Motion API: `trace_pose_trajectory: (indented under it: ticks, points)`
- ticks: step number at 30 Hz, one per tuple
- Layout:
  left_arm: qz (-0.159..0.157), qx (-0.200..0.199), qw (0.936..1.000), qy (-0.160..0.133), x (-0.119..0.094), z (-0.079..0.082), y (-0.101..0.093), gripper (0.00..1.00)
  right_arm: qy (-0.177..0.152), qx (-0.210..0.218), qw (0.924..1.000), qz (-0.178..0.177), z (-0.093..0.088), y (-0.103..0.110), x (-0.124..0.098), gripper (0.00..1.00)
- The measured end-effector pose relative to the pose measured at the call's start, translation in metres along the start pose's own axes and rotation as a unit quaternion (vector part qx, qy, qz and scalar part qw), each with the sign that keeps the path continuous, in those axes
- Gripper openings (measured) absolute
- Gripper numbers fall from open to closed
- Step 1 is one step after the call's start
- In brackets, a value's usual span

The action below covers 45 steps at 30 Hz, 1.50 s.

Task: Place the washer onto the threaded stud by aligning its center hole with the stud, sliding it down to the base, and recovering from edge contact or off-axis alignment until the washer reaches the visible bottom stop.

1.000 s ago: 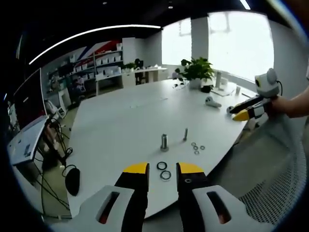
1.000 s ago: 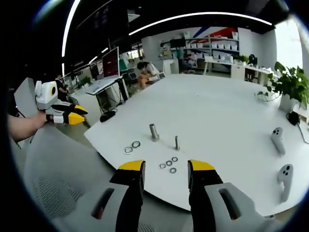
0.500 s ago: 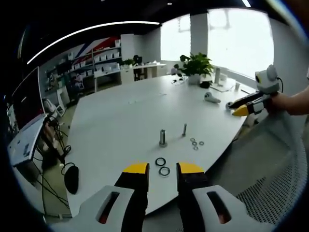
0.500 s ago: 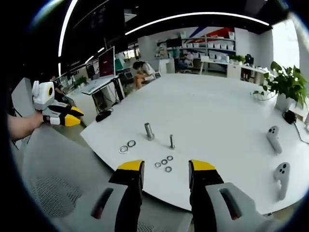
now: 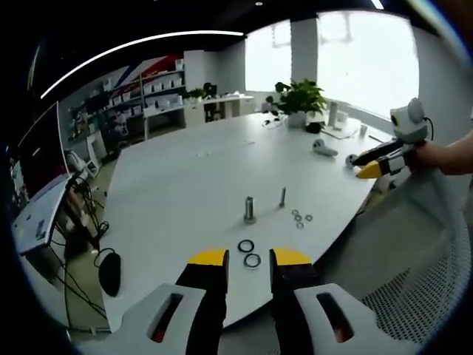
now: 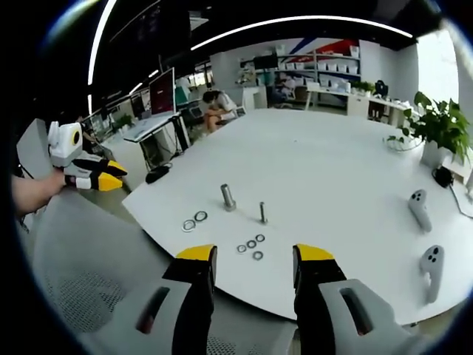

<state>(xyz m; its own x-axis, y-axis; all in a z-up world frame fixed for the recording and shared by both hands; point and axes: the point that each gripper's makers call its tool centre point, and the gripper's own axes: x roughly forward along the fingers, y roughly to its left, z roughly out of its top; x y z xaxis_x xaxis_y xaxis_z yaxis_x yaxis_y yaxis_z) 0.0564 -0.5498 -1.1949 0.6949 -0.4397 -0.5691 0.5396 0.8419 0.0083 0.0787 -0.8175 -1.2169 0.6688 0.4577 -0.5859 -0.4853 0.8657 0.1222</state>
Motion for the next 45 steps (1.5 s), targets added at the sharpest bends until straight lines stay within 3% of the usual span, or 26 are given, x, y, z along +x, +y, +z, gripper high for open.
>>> trace_pose_trajectory:
  ticks: [13, 32, 45]
  points:
    - [-0.007, 0.004, 0.9999, 0.013, 0.002, -0.005, -0.003, 0.19, 0.026, -0.001, 0.9997, 0.003, -0.010, 0.002, 0.002, 0.45]
    - [-0.023, 0.010, 0.9989, 0.039, 0.004, -0.015, -0.010, 0.22, 0.037, -0.015, 0.9989, 0.025, -0.014, 0.009, 0.003, 0.45]
    - [-0.022, 0.011, 0.9982, 0.055, 0.006, -0.020, -0.010, 0.22, 0.034, -0.008, 0.9992, 0.021, -0.014, 0.007, 0.003, 0.45]
